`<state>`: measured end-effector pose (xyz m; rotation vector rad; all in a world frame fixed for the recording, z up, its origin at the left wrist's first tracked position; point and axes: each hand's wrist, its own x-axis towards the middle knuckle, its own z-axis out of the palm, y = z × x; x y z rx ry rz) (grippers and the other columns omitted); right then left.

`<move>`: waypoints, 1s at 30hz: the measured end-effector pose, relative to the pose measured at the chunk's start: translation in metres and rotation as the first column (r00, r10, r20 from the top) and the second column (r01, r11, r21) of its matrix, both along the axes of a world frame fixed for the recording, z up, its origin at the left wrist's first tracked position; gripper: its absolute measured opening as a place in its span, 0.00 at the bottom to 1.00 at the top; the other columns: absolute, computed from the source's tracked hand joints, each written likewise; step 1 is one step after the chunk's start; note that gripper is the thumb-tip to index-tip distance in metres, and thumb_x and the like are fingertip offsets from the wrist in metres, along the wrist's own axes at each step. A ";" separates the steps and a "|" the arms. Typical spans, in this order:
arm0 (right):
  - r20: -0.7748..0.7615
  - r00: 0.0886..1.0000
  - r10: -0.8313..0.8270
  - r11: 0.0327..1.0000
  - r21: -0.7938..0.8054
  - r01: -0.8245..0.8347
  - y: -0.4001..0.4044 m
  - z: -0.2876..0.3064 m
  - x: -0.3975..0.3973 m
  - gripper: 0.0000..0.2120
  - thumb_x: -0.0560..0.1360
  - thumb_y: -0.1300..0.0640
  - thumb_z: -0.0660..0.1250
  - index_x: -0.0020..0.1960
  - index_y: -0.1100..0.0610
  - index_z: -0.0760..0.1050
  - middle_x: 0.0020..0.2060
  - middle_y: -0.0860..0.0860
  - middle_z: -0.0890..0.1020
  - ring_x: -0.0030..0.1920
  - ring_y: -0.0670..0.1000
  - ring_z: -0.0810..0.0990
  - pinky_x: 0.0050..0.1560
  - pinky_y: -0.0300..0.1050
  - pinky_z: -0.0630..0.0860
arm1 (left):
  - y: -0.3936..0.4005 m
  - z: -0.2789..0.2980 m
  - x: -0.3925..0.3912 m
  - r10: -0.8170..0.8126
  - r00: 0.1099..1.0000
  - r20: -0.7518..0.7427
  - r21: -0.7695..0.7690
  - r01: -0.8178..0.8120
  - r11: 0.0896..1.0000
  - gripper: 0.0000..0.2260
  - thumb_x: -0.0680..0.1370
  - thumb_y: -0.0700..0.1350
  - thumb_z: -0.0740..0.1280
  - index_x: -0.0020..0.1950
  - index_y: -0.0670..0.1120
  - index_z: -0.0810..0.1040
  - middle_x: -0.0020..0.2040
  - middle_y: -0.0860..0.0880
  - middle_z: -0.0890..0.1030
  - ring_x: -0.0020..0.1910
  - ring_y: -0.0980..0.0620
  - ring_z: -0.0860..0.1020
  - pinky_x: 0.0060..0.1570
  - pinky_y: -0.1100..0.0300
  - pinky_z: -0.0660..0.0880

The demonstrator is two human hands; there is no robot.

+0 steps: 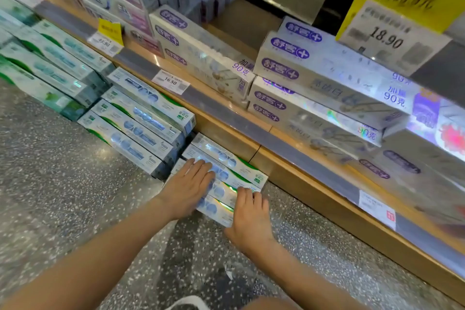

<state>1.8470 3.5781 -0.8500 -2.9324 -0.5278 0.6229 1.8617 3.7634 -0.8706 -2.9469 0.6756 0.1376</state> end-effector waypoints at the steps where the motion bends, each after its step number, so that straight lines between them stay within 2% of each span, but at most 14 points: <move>1: -0.014 0.999 0.033 0.999 0.001 -0.033 -0.008 0.023 0.001 0.47 0.42 0.34 0.76 0.51 0.60 0.68 0.37 0.53 0.79 0.33 0.54 0.78 0.33 0.47 0.76 | -0.002 0.018 -0.004 -0.009 1.000 -0.017 -0.036 0.008 0.999 0.38 0.53 0.48 0.77 0.58 0.39 0.68 0.54 0.38 0.80 0.54 0.38 0.79 0.61 0.42 0.68; 5: 0.057 0.988 0.141 0.989 -0.042 -0.139 -0.024 0.165 0.008 0.48 0.45 0.37 0.77 0.55 0.62 0.66 0.40 0.55 0.80 0.36 0.55 0.78 0.37 0.46 0.78 | -0.013 0.141 -0.017 0.049 0.995 -0.091 -0.180 -0.065 0.981 0.39 0.54 0.52 0.79 0.59 0.40 0.68 0.52 0.42 0.81 0.54 0.43 0.80 0.58 0.46 0.74; 8: 0.114 0.951 0.289 0.957 -0.074 -0.282 -0.023 0.249 0.023 0.49 0.40 0.39 0.78 0.54 0.61 0.67 0.40 0.54 0.80 0.36 0.54 0.77 0.38 0.43 0.77 | -0.010 0.221 -0.024 0.110 0.992 -0.058 -0.244 -0.121 0.962 0.40 0.53 0.56 0.78 0.58 0.41 0.68 0.48 0.44 0.79 0.48 0.45 0.78 0.59 0.49 0.73; 12: 0.164 0.894 0.417 0.908 -0.114 -0.403 0.004 0.395 0.042 0.50 0.38 0.40 0.79 0.55 0.60 0.70 0.41 0.53 0.80 0.37 0.54 0.79 0.40 0.44 0.77 | 0.013 0.379 -0.037 0.288 0.957 -0.022 -0.271 -0.283 0.920 0.38 0.52 0.57 0.78 0.55 0.42 0.68 0.42 0.46 0.77 0.40 0.45 0.78 0.50 0.53 0.71; 14: 0.186 0.858 0.479 0.877 -0.141 -0.460 0.026 0.479 0.043 0.48 0.42 0.42 0.80 0.57 0.61 0.74 0.44 0.55 0.80 0.41 0.55 0.78 0.44 0.47 0.77 | 0.030 0.460 -0.044 0.351 0.936 0.018 -0.262 -0.334 0.905 0.34 0.55 0.59 0.74 0.53 0.43 0.69 0.41 0.46 0.76 0.37 0.46 0.77 0.44 0.56 0.70; 17: 0.262 0.784 0.563 0.826 -0.138 -0.547 0.054 0.595 0.039 0.43 0.60 0.45 0.78 0.69 0.61 0.66 0.59 0.57 0.75 0.57 0.60 0.74 0.62 0.59 0.68 | 0.052 0.572 -0.061 0.436 0.896 0.085 -0.251 -0.405 0.879 0.32 0.58 0.62 0.65 0.55 0.44 0.69 0.41 0.47 0.77 0.37 0.45 0.78 0.43 0.55 0.70; 18: 0.347 0.753 0.559 0.825 -0.139 -0.548 0.059 0.633 0.038 0.45 0.58 0.43 0.78 0.68 0.59 0.68 0.59 0.57 0.76 0.58 0.62 0.75 0.63 0.64 0.67 | 0.057 0.608 -0.066 0.465 0.881 0.090 -0.245 -0.433 0.867 0.34 0.58 0.63 0.64 0.57 0.43 0.70 0.43 0.46 0.77 0.39 0.44 0.79 0.44 0.54 0.72; 20: 0.464 0.719 0.518 0.836 -0.098 -0.539 0.065 0.699 0.037 0.49 0.43 0.38 0.80 0.60 0.56 0.77 0.51 0.56 0.81 0.53 0.63 0.80 0.54 0.71 0.71 | 0.064 0.674 -0.078 0.546 0.832 0.099 -0.256 -0.509 0.822 0.33 0.60 0.63 0.64 0.56 0.42 0.72 0.43 0.45 0.77 0.40 0.43 0.79 0.43 0.50 0.75; 22: 0.473 0.769 0.430 0.869 0.014 -0.495 0.071 0.756 0.037 0.50 0.41 0.38 0.81 0.60 0.53 0.73 0.53 0.57 0.82 0.54 0.65 0.80 0.50 0.74 0.70 | 0.068 0.741 -0.093 0.650 0.749 0.133 -0.331 -0.584 0.741 0.28 0.65 0.62 0.62 0.55 0.43 0.70 0.45 0.44 0.77 0.42 0.41 0.78 0.42 0.49 0.75; 24: 0.569 0.777 0.268 0.858 0.226 -0.462 0.080 0.814 0.028 0.50 0.49 0.42 0.82 0.65 0.56 0.67 0.58 0.62 0.78 0.57 0.66 0.78 0.52 0.73 0.71 | 0.066 0.800 -0.110 0.777 0.619 0.110 -0.401 -0.688 0.605 0.29 0.67 0.63 0.60 0.60 0.45 0.67 0.52 0.46 0.73 0.52 0.40 0.75 0.48 0.48 0.71; 25: 0.541 0.830 0.136 0.798 0.437 -0.415 0.087 0.839 0.022 0.48 0.56 0.45 0.81 0.69 0.58 0.64 0.61 0.64 0.75 0.60 0.66 0.76 0.56 0.70 0.72 | 0.063 0.828 -0.120 0.842 0.533 0.081 -0.449 -0.735 0.508 0.31 0.67 0.64 0.60 0.63 0.45 0.66 0.54 0.47 0.70 0.56 0.41 0.72 0.50 0.49 0.69; 26: 0.468 0.883 0.025 0.683 0.638 -0.357 0.095 0.863 0.014 0.46 0.62 0.47 0.78 0.72 0.60 0.60 0.66 0.64 0.70 0.65 0.64 0.72 0.61 0.65 0.71 | 0.062 0.853 -0.129 0.887 0.453 0.084 -0.524 -0.738 0.426 0.34 0.65 0.65 0.60 0.64 0.45 0.66 0.55 0.47 0.70 0.57 0.42 0.71 0.52 0.49 0.68; 28: 0.121 0.989 0.088 0.433 0.889 -0.148 0.111 0.915 -0.010 0.49 0.66 0.50 0.77 0.76 0.57 0.50 0.71 0.56 0.64 0.69 0.56 0.67 0.67 0.54 0.68 | 0.059 0.903 -0.146 0.943 0.313 0.110 -0.653 -0.693 0.306 0.38 0.62 0.67 0.58 0.66 0.46 0.66 0.57 0.46 0.70 0.59 0.42 0.71 0.56 0.45 0.69; 30: -0.105 0.964 0.246 0.266 0.963 0.037 0.128 0.951 -0.036 0.46 0.65 0.55 0.78 0.73 0.50 0.52 0.66 0.46 0.70 0.62 0.45 0.74 0.59 0.41 0.75 | 0.056 0.948 -0.162 0.966 0.217 0.143 -0.712 -0.655 0.253 0.40 0.61 0.66 0.62 0.68 0.46 0.65 0.58 0.47 0.69 0.61 0.44 0.69 0.55 0.44 0.70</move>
